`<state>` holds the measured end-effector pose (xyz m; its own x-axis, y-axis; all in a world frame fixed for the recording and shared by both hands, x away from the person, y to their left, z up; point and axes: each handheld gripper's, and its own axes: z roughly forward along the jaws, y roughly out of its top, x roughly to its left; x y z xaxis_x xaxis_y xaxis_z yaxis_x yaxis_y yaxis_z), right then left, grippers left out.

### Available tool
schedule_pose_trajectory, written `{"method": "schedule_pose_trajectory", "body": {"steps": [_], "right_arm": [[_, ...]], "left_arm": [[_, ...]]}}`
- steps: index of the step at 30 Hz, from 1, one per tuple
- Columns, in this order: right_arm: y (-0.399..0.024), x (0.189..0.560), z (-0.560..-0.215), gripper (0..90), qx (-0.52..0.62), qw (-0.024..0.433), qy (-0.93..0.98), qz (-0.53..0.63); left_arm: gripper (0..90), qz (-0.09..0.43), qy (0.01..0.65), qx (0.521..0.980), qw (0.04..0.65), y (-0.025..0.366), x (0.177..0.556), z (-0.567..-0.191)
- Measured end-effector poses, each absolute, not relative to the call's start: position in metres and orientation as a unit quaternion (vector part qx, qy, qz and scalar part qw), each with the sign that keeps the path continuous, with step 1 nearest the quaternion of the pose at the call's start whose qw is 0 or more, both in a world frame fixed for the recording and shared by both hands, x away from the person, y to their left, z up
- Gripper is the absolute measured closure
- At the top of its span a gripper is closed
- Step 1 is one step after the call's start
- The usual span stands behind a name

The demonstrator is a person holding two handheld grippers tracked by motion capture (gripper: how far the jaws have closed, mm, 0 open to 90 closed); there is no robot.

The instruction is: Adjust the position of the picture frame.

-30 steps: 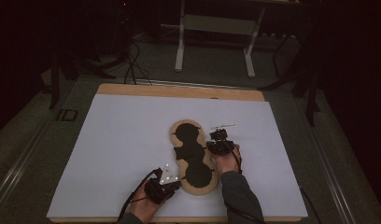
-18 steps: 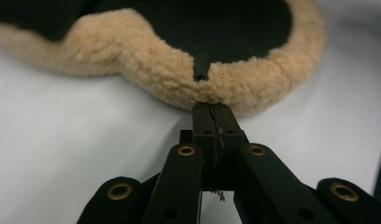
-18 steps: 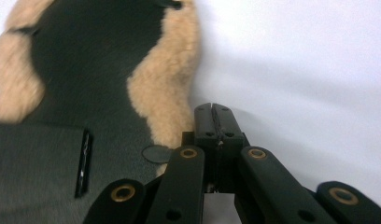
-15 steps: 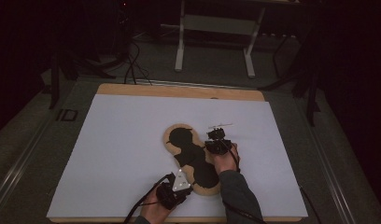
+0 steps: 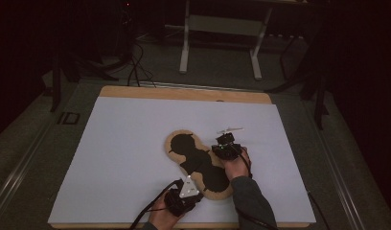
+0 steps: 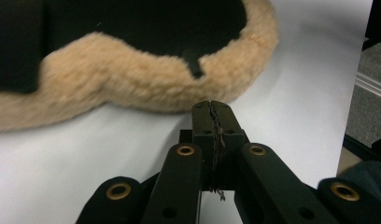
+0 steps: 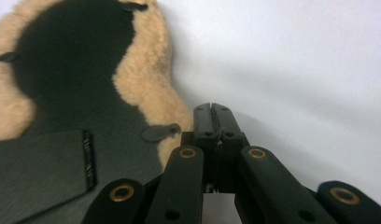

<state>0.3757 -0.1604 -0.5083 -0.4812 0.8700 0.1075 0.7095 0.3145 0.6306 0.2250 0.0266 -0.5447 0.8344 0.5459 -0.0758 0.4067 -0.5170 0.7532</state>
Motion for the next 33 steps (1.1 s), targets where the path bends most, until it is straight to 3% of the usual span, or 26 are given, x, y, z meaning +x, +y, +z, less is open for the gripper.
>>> {"method": "schedule_pose_trajectory", "body": {"steps": [19,33], "right_arm": [[-0.164,0.328,-0.49,87.5,0.424,0.119,0.827,0.35],[-0.144,0.29,-0.489,87.2,0.374,0.099,0.846,0.366]], "left_arm": [[87.6,0.149,0.326,0.839,0.41,0.088,0.267,-0.508],[86.8,0.178,0.36,0.833,0.381,0.1,0.313,-0.496]]}}
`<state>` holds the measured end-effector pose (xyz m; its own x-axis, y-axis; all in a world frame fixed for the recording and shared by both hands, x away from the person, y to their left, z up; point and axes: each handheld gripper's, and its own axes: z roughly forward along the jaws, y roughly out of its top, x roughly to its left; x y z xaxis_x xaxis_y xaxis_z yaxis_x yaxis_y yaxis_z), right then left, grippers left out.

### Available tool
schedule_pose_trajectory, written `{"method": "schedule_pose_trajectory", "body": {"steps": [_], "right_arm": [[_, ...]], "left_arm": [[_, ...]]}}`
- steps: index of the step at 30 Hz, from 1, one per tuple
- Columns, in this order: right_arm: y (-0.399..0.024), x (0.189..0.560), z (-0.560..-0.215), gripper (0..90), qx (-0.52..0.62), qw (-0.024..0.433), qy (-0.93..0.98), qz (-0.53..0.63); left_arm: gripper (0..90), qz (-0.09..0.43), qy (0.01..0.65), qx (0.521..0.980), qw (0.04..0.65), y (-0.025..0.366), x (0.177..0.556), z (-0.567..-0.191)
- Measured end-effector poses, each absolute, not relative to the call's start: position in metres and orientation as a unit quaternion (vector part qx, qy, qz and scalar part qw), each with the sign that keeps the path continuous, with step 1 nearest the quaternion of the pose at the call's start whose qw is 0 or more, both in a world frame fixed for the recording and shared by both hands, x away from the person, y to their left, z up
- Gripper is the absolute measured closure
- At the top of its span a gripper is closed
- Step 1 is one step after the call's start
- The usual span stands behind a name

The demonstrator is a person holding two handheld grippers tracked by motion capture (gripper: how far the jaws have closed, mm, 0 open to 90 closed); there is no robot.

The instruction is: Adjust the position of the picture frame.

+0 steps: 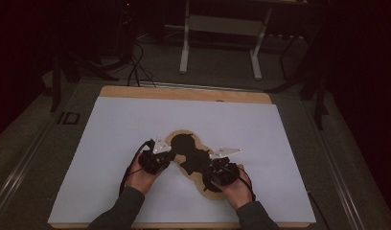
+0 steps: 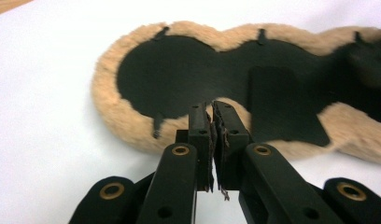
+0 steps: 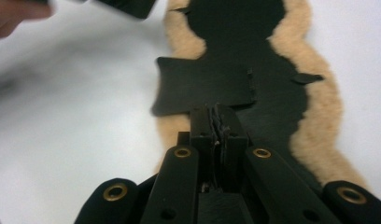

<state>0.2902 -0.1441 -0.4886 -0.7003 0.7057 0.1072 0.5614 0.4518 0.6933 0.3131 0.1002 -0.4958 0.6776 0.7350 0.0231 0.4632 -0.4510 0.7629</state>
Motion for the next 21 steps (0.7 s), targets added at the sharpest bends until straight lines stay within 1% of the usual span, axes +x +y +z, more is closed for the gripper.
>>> {"method": "schedule_pose_trajectory", "body": {"steps": [9,10,13,21], "right_arm": [[-0.133,0.272,-0.495,87.2,0.349,0.089,0.859,0.363],[-0.132,0.27,-0.496,87.3,0.35,0.087,0.86,0.362],[-0.126,0.262,-0.501,87.3,0.336,0.084,0.868,0.356],[-0.119,0.255,-0.513,87.6,0.325,0.083,0.878,0.342]], "left_arm": [[87.2,0.18,0.381,0.83,0.365,0.101,0.338,-0.499],[87.2,0.18,0.388,0.829,0.361,0.1,0.345,-0.502],[89.7,0.177,0.393,0.83,0.354,0.098,0.353,-0.505],[90.0,0.185,0.388,0.841,0.328,0.091,0.36,-0.51]]}}
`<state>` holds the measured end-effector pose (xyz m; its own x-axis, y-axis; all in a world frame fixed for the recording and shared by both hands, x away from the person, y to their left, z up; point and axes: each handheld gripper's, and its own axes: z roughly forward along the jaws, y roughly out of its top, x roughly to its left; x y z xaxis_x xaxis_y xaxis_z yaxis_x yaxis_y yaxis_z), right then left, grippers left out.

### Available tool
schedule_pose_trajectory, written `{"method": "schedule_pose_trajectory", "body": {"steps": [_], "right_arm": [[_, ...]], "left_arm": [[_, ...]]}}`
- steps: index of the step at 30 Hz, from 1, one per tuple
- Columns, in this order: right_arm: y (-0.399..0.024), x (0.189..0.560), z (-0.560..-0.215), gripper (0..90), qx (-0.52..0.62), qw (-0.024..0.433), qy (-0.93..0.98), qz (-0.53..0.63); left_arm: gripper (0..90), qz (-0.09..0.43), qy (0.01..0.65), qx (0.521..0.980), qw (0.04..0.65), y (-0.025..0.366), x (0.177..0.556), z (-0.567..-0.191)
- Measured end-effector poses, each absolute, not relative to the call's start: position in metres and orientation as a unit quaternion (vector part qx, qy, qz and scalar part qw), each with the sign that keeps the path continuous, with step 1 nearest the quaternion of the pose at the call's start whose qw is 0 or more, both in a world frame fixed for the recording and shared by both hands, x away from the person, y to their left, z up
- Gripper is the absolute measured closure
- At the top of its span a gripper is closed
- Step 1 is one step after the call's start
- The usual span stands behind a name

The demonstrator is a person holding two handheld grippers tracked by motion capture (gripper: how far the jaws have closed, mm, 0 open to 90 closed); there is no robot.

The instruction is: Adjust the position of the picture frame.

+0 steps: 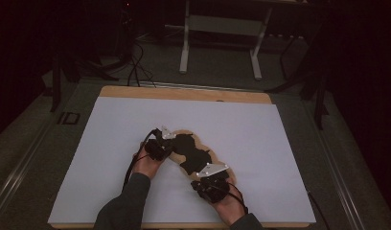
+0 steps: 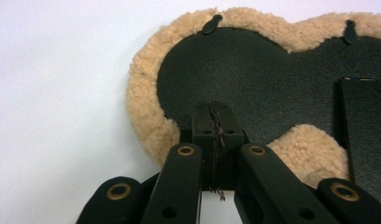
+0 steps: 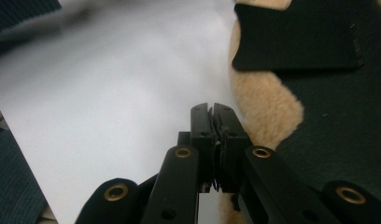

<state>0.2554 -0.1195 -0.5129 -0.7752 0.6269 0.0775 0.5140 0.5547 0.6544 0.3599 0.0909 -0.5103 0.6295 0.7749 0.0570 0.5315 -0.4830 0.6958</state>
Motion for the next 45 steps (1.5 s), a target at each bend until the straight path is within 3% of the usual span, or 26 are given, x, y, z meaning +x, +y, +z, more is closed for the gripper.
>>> {"method": "schedule_pose_trajectory", "body": {"steps": [19,45], "right_arm": [[-0.117,0.251,-0.524,90.0,0.323,0.095,0.884,0.324],[-0.138,0.255,-0.52,90.0,0.339,0.103,0.884,0.305]], "left_arm": [[90.0,0.188,0.396,0.839,0.322,0.09,0.356,-0.51],[90.0,0.169,0.363,0.855,0.33,0.077,0.34,-0.512]]}}
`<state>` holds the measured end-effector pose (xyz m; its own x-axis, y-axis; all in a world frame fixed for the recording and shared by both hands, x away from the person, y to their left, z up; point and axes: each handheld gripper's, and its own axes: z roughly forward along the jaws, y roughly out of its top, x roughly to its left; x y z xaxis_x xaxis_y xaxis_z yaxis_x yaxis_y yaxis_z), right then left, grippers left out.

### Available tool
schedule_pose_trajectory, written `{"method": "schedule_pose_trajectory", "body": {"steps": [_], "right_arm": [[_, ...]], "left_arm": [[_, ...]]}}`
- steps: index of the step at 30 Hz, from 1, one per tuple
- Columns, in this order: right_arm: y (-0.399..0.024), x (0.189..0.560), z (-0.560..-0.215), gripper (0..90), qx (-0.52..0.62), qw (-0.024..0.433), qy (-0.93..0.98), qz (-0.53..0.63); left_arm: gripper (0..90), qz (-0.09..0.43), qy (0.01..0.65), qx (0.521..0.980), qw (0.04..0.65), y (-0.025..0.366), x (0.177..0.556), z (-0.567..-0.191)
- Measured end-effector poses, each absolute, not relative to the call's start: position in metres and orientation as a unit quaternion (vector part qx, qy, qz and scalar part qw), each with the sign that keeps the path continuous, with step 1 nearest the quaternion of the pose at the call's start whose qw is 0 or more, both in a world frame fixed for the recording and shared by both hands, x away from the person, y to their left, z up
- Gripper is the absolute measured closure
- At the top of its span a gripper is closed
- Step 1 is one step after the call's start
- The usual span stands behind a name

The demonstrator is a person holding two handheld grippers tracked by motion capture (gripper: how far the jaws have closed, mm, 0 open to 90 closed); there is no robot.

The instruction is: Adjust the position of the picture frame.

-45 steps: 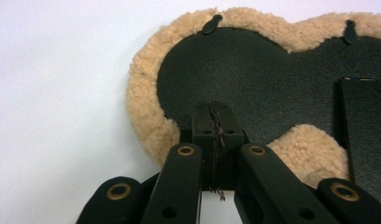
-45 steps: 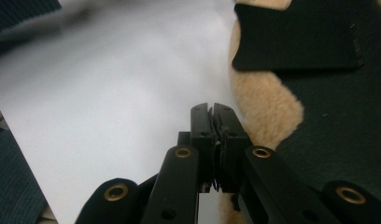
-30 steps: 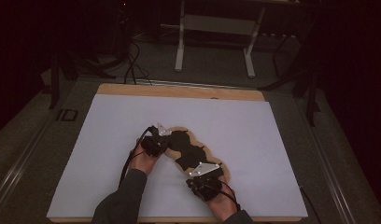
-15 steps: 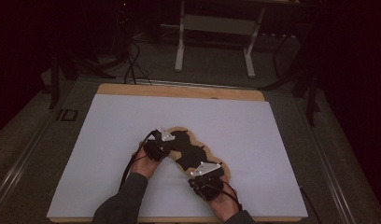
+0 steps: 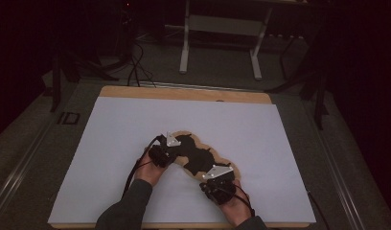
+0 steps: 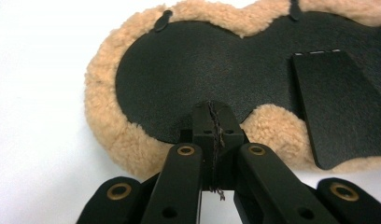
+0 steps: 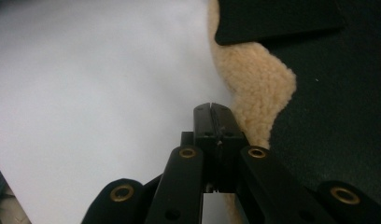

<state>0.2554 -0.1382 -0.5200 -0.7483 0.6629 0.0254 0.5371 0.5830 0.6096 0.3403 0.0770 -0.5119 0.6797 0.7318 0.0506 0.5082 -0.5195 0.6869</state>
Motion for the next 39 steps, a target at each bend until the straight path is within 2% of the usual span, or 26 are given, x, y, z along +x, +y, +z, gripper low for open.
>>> {"method": "schedule_pose_trajectory", "body": {"steps": [20,23,28,39], "right_arm": [[-0.181,0.272,-0.517,90.0,0.383,0.109,0.867,0.299],[-0.185,0.273,-0.517,90.0,0.389,0.113,0.865,0.295],[-0.197,0.278,-0.517,90.0,0.403,0.114,0.857,0.299],[-0.209,0.286,-0.516,90.0,0.424,0.117,0.845,0.304]], "left_arm": [[90.0,0.151,0.336,0.863,0.345,0.066,0.329,-0.513],[88.2,0.161,0.333,0.862,0.347,0.068,0.329,-0.512],[88.2,0.195,0.359,0.847,0.34,0.08,0.331,-0.508],[87.5,0.197,0.413,0.824,0.334,0.1,0.338,-0.514]]}}
